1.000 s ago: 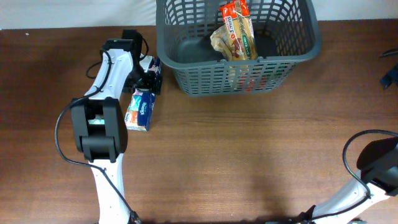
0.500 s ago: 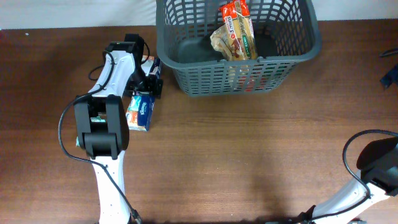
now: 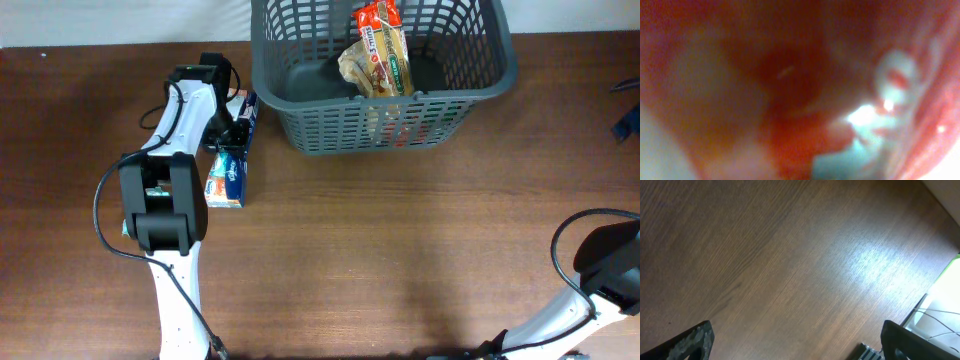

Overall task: Pack container
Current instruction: 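Grasp the tissue multi-pack with the left gripper and lift it, then carry the tissue pack over the basket and lower it inside, then open the left gripper and withdraw it to the left, then lower the left gripper onto the green flushable wipes pack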

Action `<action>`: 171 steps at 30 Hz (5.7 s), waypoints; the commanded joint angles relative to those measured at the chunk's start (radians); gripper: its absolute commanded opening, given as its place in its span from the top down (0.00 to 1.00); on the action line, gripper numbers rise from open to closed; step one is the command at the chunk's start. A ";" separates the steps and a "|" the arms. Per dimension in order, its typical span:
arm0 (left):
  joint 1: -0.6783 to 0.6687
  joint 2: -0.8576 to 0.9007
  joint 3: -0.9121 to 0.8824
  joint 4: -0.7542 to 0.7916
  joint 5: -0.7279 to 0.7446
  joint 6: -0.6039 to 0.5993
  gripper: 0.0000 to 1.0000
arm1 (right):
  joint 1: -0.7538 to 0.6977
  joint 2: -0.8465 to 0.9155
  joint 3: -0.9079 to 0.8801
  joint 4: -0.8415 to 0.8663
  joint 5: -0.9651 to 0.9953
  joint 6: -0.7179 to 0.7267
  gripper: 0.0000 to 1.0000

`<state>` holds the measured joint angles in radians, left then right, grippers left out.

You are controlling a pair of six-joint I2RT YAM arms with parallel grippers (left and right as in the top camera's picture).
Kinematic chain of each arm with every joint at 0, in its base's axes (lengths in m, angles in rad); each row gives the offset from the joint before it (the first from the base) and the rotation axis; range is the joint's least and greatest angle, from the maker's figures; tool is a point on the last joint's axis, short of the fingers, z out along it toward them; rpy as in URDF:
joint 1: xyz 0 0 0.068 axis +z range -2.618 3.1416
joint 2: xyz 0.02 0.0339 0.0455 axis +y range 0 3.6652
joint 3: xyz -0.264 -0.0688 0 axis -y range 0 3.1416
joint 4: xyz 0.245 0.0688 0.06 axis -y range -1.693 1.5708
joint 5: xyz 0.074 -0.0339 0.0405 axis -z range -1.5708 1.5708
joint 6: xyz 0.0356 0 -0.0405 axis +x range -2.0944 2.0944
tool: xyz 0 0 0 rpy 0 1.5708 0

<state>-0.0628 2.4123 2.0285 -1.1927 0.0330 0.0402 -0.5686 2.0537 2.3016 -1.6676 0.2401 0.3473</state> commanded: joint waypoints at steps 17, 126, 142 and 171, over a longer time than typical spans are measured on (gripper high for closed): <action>0.143 -0.214 1.073 -0.254 0.002 -0.361 0.98 | 0.000 0.001 -0.005 0.003 -0.005 0.013 0.01; -0.163 -0.449 0.784 -0.495 -0.577 -0.784 0.01 | 0.000 0.001 -0.005 0.003 -0.005 0.013 0.01; 0.167 -0.449 0.602 -0.495 -0.319 -1.454 0.01 | 0.000 0.001 -0.005 0.003 -0.005 0.013 0.01; 0.445 -0.449 -0.386 -0.301 -0.082 -2.026 0.01 | 0.000 0.001 -0.005 0.003 -0.005 0.013 0.01</action>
<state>0.3733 1.9694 1.6535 -1.5013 0.0845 -1.9438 -0.5686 2.0537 2.3016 -1.6676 0.2394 0.3481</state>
